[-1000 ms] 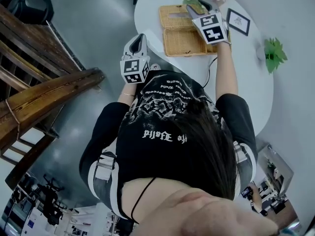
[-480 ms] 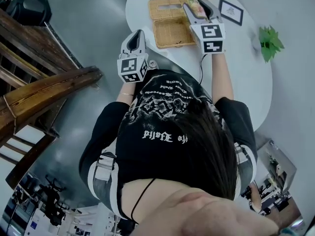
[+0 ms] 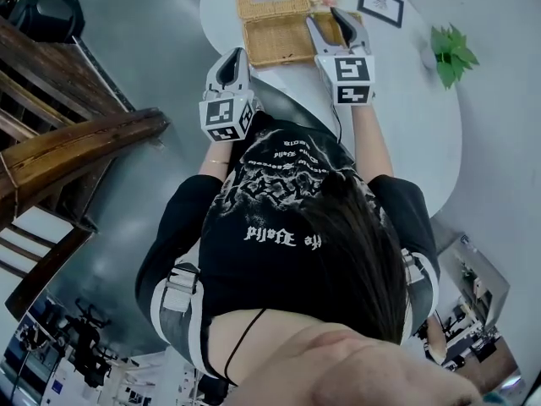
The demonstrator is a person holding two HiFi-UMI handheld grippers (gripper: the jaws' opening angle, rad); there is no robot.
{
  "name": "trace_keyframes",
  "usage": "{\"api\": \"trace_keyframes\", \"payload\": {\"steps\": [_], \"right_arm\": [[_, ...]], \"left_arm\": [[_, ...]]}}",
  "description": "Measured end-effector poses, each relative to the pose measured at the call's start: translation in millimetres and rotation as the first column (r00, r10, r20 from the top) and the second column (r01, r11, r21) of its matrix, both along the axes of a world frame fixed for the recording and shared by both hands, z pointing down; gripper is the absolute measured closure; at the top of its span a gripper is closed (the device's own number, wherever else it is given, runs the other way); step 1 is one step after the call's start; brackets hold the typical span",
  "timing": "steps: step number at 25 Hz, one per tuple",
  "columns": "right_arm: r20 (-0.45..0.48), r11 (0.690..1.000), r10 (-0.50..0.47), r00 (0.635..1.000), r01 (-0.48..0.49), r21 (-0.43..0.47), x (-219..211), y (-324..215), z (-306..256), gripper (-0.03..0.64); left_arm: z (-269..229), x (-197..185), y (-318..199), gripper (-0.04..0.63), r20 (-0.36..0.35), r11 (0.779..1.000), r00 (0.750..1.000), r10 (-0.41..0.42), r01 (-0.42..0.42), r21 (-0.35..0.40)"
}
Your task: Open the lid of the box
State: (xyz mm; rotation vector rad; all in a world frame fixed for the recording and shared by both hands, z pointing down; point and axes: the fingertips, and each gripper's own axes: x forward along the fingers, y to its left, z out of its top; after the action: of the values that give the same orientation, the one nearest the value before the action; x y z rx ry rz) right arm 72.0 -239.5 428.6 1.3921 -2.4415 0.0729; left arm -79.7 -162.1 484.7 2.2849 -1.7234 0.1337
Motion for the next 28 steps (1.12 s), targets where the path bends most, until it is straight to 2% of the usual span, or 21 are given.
{"api": "trace_keyframes", "payload": {"steps": [10, 24, 28], "right_arm": [[0.071, 1.000, -0.006, 0.997, 0.007, -0.010, 14.1, 53.1, 11.6, 0.399], [0.068, 0.995, -0.062, 0.996, 0.066, -0.073, 16.8, 107.6, 54.2, 0.403], [0.076, 0.996, -0.057, 0.995, 0.062, -0.071, 21.2, 117.2, 56.3, 0.432]], "left_arm": [[-5.4, 22.8, 41.4, 0.571, -0.001, 0.998, 0.998, -0.056, 0.056, 0.018], [1.1, 37.4, 79.6, 0.571, 0.007, 0.993, 0.993, -0.120, 0.120, 0.019], [2.0, 46.7, 86.1, 0.571, 0.007, 0.993, 0.993, -0.118, 0.118, 0.017]]}}
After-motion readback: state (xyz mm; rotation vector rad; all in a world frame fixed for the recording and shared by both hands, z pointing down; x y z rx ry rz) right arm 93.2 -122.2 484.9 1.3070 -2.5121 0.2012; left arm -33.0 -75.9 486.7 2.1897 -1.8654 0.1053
